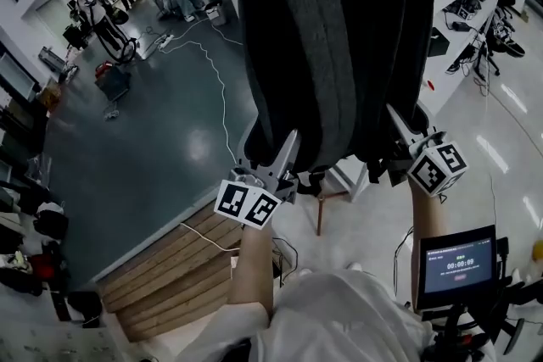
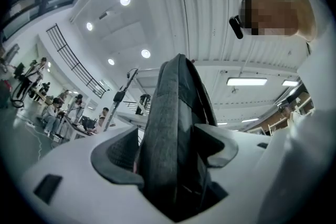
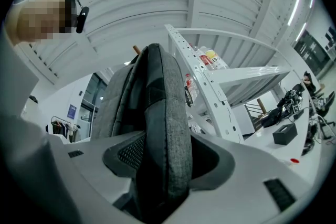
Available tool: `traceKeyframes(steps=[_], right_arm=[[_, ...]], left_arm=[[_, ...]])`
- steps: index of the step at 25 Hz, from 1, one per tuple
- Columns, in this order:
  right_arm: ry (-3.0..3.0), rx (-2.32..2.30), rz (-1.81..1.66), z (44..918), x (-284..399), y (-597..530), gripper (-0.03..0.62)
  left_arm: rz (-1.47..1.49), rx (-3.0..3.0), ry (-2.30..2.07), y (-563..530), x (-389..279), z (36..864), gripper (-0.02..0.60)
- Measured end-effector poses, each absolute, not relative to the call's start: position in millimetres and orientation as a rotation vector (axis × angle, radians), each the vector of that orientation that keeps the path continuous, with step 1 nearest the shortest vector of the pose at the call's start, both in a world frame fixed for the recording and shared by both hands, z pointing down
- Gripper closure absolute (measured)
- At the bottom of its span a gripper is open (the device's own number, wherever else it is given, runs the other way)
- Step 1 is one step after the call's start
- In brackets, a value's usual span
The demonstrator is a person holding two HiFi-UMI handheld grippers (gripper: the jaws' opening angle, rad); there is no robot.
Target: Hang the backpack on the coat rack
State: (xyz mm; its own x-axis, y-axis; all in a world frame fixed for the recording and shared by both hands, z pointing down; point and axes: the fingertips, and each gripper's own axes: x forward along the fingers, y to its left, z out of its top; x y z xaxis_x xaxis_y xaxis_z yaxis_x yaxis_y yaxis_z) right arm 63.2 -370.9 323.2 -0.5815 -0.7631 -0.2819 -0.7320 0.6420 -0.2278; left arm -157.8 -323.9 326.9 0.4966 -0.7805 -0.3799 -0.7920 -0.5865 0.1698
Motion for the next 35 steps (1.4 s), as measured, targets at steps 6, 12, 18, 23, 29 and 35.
traceKeyframes(steps=[6, 12, 18, 23, 29, 35], right_arm=[[2.51, -1.127, -0.161, 325.7, 53.9, -366.5, 0.359], [2.465, -1.045, -0.076, 309.9, 63.5, -346.5, 0.358], [2.302, -0.947, -0.062, 256.6, 91.0, -307.3, 0.358], [2.312, -0.914, 0.059, 220.9, 90.2, -266.8, 0.359], [2.353, -0.878, 0.077, 222.6, 79.4, -247.5, 0.359], [2.374, -0.9, 0.042, 241.1, 71.0, -244.4, 0.359]], left_arm=[[0.592, -2.683, 1.583, -306.2, -177.1, 360.4, 0.264], [0.432, -2.638, 1.615, -290.6, -177.8, 366.8, 0.296], [0.421, -2.639, 1.622, -269.9, -188.3, 359.9, 0.298], [0.409, -2.603, 1.601, -249.6, -191.7, 343.2, 0.314], [0.424, -2.567, 1.566, -234.3, -184.0, 325.9, 0.33], [0.451, -2.596, 1.494, -226.6, -171.0, 315.9, 0.37]])
